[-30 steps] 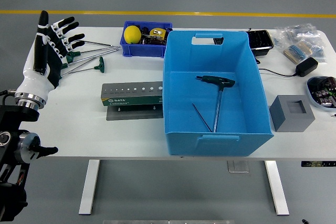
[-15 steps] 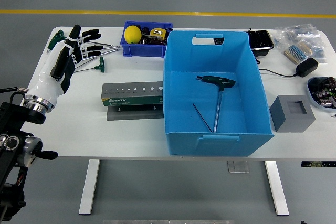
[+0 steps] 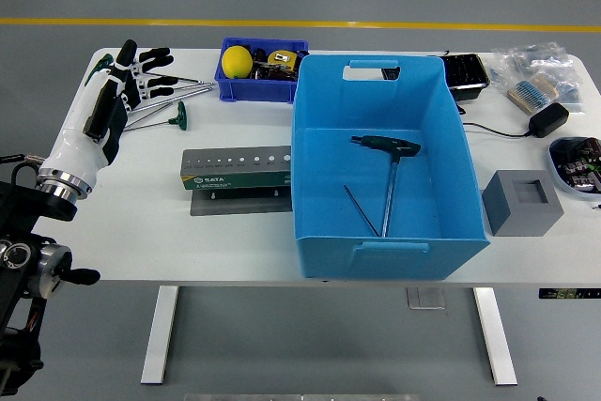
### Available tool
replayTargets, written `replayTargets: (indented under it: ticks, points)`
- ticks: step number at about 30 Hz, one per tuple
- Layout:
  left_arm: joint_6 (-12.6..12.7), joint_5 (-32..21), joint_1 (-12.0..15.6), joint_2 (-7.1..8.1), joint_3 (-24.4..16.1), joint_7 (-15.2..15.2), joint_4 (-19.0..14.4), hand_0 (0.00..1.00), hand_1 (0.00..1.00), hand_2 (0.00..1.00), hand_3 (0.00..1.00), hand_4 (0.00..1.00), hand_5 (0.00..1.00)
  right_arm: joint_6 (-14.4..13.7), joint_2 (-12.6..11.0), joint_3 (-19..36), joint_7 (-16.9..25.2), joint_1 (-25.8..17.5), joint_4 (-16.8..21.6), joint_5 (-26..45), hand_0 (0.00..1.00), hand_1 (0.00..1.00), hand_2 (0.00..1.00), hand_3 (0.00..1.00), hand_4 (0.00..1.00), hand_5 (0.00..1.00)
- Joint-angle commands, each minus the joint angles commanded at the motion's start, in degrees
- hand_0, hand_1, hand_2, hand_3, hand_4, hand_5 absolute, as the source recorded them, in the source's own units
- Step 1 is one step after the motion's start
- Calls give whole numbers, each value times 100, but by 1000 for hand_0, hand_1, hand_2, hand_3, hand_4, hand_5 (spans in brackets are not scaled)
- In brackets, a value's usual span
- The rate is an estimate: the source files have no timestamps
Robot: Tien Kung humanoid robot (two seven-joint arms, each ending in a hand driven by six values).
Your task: Lift tool from toolbox,place it in box,lift tool from toolbox,place it in box
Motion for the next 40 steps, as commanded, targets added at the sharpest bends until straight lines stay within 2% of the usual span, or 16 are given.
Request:
replayTargets:
  ticks: [29, 40]
  points:
    - [-18, 40, -4, 18, -5, 108, 7, 657, 691, 798, 762, 998, 998, -9, 13, 8, -1, 10, -8, 4, 667, 633, 705, 571, 826, 738]
    - [68, 127, 13, -7, -36, 193, 33, 653, 686, 794, 756, 998, 998, -1, 45, 45, -24, -41, -20, -64, 667, 635, 705, 572, 827, 738]
